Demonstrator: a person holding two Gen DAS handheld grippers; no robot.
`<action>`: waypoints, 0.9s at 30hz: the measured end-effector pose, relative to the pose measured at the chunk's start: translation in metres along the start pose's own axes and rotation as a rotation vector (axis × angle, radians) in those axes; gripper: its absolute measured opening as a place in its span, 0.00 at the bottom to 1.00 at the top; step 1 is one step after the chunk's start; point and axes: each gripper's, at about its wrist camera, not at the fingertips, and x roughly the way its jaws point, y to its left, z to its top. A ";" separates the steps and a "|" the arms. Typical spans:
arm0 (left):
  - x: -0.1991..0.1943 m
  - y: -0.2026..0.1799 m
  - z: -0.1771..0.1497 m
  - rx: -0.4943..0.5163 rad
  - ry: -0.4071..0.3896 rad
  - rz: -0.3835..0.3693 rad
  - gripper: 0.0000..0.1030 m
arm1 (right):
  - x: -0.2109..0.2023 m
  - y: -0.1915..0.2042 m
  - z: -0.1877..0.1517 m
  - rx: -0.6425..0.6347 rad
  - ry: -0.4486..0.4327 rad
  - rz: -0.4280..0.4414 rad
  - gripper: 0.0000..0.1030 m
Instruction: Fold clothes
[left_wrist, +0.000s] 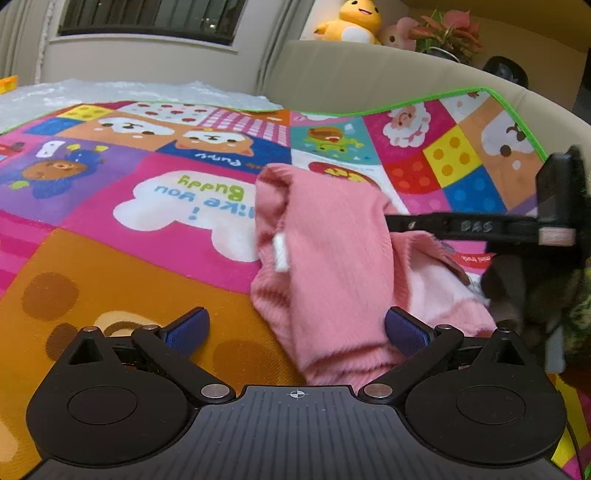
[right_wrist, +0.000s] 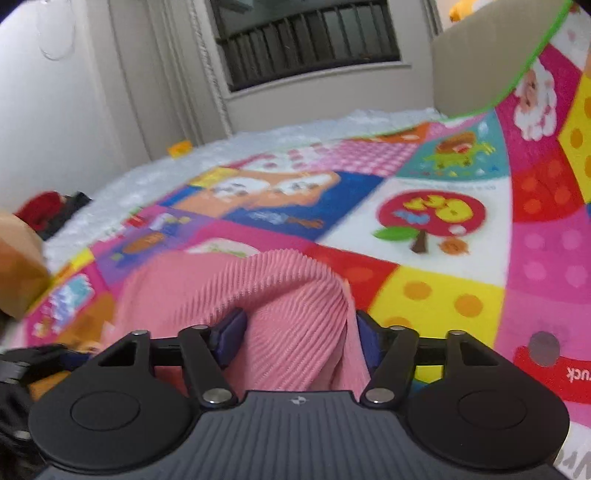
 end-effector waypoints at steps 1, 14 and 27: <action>0.000 0.000 0.000 -0.001 -0.001 -0.002 1.00 | -0.001 -0.001 -0.001 -0.001 -0.003 -0.021 0.81; -0.034 0.019 -0.022 -0.123 -0.051 -0.169 1.00 | -0.060 0.076 -0.058 -0.432 -0.027 -0.093 0.95; -0.001 -0.011 0.065 -0.101 -0.132 -0.434 1.00 | -0.048 0.067 -0.078 -0.400 0.011 -0.115 1.00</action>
